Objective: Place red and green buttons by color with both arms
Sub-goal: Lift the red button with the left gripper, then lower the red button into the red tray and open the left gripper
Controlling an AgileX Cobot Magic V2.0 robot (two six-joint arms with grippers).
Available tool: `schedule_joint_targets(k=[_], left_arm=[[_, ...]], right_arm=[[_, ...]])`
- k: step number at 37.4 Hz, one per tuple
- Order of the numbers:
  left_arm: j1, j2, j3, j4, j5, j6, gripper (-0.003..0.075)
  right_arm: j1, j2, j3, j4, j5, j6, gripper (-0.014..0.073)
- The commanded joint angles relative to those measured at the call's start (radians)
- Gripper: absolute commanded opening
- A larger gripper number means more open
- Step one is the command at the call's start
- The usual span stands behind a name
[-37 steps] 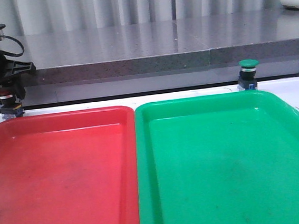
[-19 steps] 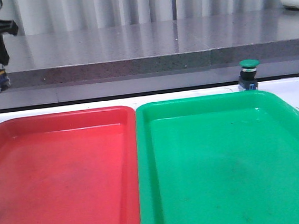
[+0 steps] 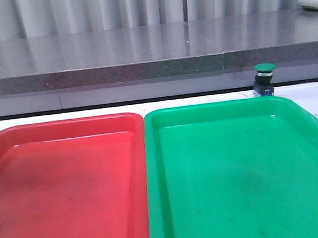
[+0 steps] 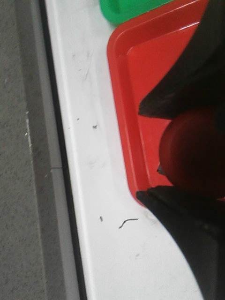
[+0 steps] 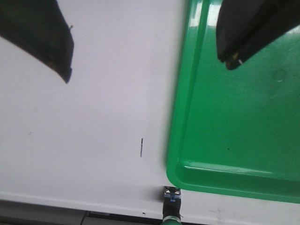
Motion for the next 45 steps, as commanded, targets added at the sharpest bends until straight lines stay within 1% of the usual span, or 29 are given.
schedule_joint_targets(k=[1,6,12,18,25,31,36,41,45], left_arm=[[-0.047,-0.104,0.06,-0.024,-0.069,0.003,0.022],[-0.12,-0.18,0.173,-0.036,-0.078,0.003,0.022],[-0.198,-0.21,0.287,-0.036,-0.084,0.003,0.022],[-0.246,-0.195,0.371,-0.036,-0.172,0.003,0.022],[-0.251,-0.121,0.395,-0.036,-0.249,0.003,0.022],[-0.251,-0.03,0.389,-0.036,-0.375,0.003,0.022],[-0.247,0.042,0.388,-0.036,-0.451,0.003,0.0221],[-0.232,0.101,0.386,-0.068,-0.502,0.003,0.0221],[-0.23,0.132,0.375,-0.074,-0.505,0.003,0.0221]], right_arm=[[-0.004,0.002,-0.035,-0.011,-0.061,-0.011,0.0634],[-0.004,0.002,-0.035,-0.011,-0.061,-0.011,0.0634],[-0.004,0.002,-0.035,-0.011,-0.061,-0.011,0.0634],[-0.004,0.002,-0.035,-0.011,-0.061,-0.011,0.0634],[-0.004,0.002,-0.035,-0.011,-0.061,-0.011,0.0634],[-0.004,0.002,-0.035,-0.011,-0.061,-0.011,0.0634],[-0.004,0.002,-0.035,-0.011,-0.061,-0.011,0.0634],[-0.004,0.002,-0.035,-0.011,-0.061,-0.011,0.0634],[-0.004,0.002,-0.035,-0.011,-0.061,-0.011,0.0634]])
